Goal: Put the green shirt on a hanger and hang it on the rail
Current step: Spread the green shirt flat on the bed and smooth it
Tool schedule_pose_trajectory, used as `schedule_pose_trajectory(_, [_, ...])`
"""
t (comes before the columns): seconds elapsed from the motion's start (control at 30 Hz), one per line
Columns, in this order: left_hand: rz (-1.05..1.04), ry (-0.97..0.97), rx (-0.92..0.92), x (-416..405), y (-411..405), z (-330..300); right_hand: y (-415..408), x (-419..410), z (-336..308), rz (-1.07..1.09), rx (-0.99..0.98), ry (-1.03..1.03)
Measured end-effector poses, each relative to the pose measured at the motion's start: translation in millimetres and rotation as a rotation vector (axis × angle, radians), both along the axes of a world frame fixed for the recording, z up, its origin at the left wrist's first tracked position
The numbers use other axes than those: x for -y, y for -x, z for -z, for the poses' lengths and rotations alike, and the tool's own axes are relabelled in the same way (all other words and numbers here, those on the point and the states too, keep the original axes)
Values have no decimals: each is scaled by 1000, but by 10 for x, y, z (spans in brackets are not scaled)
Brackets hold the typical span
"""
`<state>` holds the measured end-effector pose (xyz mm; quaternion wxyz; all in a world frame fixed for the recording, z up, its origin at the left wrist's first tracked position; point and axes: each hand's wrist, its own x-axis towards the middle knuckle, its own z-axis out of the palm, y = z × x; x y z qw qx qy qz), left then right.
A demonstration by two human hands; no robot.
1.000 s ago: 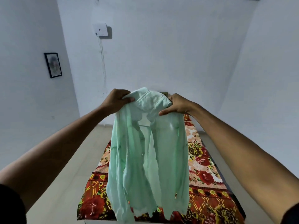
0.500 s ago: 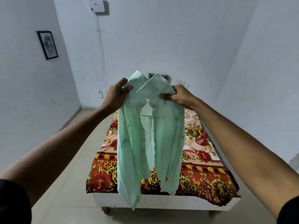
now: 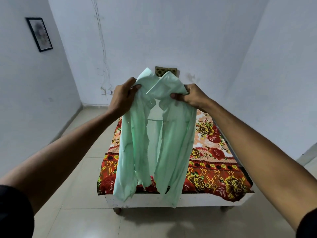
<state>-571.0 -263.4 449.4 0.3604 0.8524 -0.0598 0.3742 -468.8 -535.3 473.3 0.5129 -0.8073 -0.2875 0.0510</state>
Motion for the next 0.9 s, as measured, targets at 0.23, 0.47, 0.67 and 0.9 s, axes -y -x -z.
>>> schedule_pose_trajectory(0.23, [-20,50,-61,-286,-687,185,-636,-262,148,47,18,96])
schedule_pose_trajectory(0.47, [-58,189,-114,-568,-2218,721,-2156,-676,688,80,34,169])
schedule_pose_trajectory(0.67, [-142,188,-245,-874,-3982,1528,-3925,-1060,1530,126,-30,208])
schedule_pose_trajectory(0.9, [-190,138,-481,-1253,-5380,2886,-5311,-1546,2847,174,-46,321])
